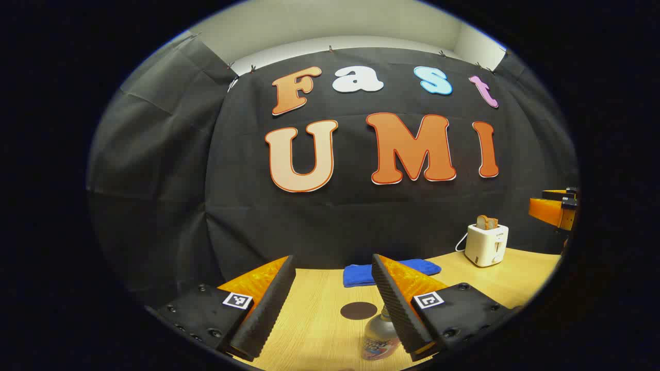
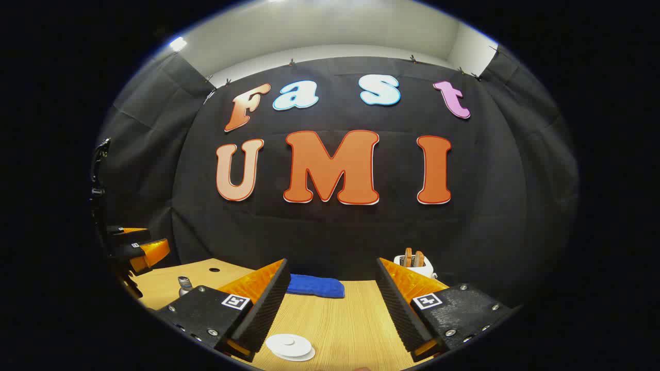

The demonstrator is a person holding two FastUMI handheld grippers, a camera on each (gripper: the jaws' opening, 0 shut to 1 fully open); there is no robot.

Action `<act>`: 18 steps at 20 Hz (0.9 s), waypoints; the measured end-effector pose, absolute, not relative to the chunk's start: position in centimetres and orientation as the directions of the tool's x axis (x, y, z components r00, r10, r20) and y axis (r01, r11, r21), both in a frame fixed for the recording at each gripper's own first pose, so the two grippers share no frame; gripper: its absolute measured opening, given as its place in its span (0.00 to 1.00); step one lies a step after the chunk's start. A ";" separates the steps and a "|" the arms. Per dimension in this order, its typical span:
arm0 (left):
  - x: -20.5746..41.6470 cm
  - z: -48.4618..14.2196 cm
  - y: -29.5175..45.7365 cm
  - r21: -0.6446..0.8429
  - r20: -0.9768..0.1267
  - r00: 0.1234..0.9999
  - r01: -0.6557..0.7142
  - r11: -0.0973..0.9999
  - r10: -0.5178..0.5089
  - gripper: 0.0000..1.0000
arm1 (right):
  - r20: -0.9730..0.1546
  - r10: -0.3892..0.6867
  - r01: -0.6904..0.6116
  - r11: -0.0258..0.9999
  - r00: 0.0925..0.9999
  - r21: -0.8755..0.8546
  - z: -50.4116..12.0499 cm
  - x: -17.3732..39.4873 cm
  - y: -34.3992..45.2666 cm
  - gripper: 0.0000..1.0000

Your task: Open the teacup lid with one hand, grasp the water bottle and pour water into the teacup with the other hand; after pouring, place the water bottle on the coaster and then close the teacup lid.

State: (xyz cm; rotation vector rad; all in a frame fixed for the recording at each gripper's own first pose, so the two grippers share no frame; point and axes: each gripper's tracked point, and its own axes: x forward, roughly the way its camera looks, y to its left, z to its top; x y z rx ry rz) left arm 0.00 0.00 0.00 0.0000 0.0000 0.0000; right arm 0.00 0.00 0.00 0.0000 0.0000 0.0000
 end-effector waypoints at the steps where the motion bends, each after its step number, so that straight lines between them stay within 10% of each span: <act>1: 0.0 -0.1 -0.1 -0.002 -0.003 1.000 0.004 1.000 -0.004 0.94 | -0.004 -0.002 0.002 1.000 1.000 -0.005 -0.1 0.1 0.0 0.99; 18: -0.8 -1.0 -2.6 -0.007 -0.012 0.998 0.065 0.998 -0.065 1.00 | -0.037 0.023 -0.023 1.000 0.999 -0.005 -2.0 -0.2 0.2 0.99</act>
